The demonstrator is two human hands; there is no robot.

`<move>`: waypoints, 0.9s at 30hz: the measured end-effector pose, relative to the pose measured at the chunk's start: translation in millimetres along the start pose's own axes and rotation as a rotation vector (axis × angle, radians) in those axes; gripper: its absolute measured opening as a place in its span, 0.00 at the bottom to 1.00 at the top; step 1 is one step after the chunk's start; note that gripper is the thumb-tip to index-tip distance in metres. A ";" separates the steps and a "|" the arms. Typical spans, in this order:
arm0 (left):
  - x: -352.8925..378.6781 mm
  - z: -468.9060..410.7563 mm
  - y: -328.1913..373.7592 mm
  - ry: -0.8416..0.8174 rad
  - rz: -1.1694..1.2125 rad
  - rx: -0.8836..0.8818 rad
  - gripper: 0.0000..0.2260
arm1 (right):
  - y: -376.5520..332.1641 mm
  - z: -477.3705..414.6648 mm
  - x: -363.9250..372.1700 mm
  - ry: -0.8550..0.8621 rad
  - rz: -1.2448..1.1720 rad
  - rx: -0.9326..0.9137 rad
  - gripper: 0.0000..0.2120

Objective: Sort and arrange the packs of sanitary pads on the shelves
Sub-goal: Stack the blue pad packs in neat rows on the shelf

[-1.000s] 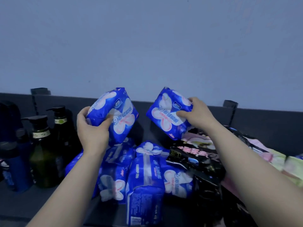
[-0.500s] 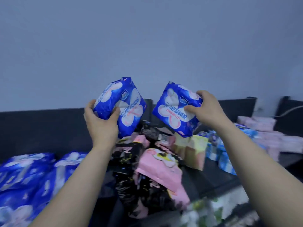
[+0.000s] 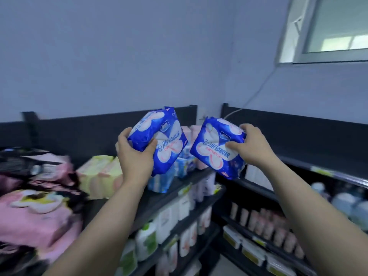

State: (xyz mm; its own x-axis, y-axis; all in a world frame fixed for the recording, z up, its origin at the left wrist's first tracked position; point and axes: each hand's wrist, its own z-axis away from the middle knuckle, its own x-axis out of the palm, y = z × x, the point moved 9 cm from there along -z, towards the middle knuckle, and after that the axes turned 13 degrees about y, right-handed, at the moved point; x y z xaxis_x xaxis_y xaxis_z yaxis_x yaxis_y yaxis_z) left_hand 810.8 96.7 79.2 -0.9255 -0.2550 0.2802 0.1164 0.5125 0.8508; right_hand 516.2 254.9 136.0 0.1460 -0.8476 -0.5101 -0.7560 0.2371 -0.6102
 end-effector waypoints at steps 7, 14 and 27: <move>126.7 93.6 -36.8 -0.175 0.011 -0.086 0.29 | 129.8 -17.5 -71.7 0.049 0.147 0.112 0.32; 220.1 153.8 -69.5 -0.308 -0.021 -0.143 0.31 | 231.9 -35.2 -111.5 0.111 0.240 0.235 0.34; 426.5 163.8 -143.1 -0.497 -0.020 -0.216 0.32 | 347.9 -143.5 -89.2 0.162 0.355 0.360 0.33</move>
State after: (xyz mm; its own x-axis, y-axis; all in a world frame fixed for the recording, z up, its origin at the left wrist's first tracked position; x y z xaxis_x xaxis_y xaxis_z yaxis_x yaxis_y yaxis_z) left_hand 340.4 49.0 4.1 -0.9811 0.1830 0.0635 0.1203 0.3184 0.9403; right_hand 148.6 344.9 56.2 -0.2006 -0.7415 -0.6403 -0.4702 0.6462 -0.6011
